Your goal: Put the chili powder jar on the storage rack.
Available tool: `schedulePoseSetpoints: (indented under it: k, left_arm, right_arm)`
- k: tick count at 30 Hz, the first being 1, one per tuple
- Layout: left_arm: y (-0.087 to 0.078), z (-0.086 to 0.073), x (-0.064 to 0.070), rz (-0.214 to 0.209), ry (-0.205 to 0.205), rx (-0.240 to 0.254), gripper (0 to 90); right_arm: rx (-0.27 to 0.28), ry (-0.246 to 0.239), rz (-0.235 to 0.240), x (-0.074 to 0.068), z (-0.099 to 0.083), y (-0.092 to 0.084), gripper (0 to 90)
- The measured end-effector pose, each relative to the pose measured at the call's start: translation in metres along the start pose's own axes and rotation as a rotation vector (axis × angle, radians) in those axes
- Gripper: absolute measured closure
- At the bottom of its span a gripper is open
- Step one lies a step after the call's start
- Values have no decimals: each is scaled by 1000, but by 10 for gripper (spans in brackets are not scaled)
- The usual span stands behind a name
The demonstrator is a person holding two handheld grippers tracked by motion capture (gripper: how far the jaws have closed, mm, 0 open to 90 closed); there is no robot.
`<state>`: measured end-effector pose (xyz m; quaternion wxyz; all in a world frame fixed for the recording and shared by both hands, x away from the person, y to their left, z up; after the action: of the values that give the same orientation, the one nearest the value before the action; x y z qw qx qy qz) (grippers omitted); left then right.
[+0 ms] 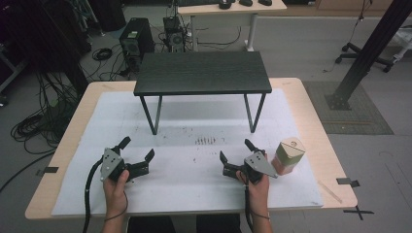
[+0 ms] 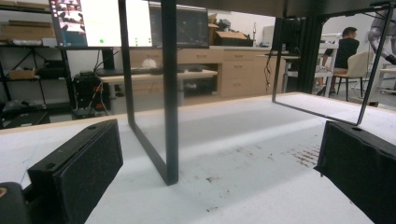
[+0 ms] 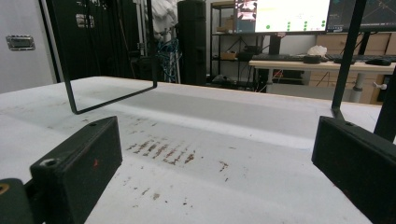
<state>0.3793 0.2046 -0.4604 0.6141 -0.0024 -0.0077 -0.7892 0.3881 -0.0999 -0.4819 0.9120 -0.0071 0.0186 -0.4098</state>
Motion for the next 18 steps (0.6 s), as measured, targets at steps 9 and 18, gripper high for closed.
schedulePoseSetpoints:
  k: [9,18]
  left_arm:
    - [0,0,0,-1,0,1,4]
    - [0,0,0,-1,0,1,4]
  right_arm:
    - [4,3,-20,1,0,-2,19]
    - [8,10,-19,-4,0,-12,19]
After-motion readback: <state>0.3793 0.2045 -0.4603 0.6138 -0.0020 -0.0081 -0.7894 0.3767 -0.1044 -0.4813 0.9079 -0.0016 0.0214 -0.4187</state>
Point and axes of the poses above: each handheld gripper's, and its own axes: y roughly forward along the jaws, z roughly out of its top, x roughly to its right, the point moved 10 cm from there along y, roughly forward along the jaws, and after that the axes turned 13 degrees about z, right-handed, at the moved point
